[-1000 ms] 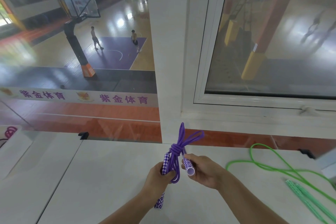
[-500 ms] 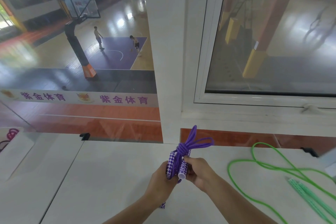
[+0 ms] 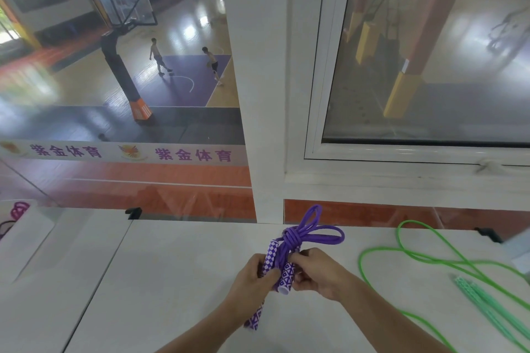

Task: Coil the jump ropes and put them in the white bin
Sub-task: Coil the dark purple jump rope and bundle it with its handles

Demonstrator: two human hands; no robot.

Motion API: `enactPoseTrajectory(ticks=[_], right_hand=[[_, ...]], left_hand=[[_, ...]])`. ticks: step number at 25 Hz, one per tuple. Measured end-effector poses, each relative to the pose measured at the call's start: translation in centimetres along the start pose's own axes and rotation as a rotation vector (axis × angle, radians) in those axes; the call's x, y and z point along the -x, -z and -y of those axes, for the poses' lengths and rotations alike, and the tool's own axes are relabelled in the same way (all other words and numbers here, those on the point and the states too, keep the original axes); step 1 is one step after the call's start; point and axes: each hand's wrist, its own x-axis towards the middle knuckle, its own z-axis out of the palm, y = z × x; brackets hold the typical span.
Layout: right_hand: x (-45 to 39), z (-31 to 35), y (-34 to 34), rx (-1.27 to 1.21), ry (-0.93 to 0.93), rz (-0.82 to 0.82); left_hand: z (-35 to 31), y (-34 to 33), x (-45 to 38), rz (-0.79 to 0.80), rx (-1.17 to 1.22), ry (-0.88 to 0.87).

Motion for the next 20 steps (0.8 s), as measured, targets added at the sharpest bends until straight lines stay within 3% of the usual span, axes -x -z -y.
enactPoseTrajectory(ticks=[3, 6, 11, 16, 20], right_hand=[[0.3, -0.1, -0.3, 0.009, 0.007, 0.043], [0.1, 0.0, 0.4, -0.15, -0.082, 0.037], [-0.2, -0.7, 0.7, -0.364, -0.117, -0.065], [-1.2, -1.4, -0.4, -0.646, -0.12, -0.083], [-1.4, -2.0, -0.4, -0.685, -0.078, -0.141]], left_hand=[[-0.7, -0.3, -0.7, -0.011, -0.087, 0.019], [-0.9, 0.1, -1.1, 0.104, -0.082, 0.0], [0.5, 1.7, -2.0, 0.064, -0.37, -0.003], [1.1, 0.3, -1.0, 0.135, -0.048, 0.026], [1.6, 0.0, -0.4, 0.117, -0.05, 0.054]])
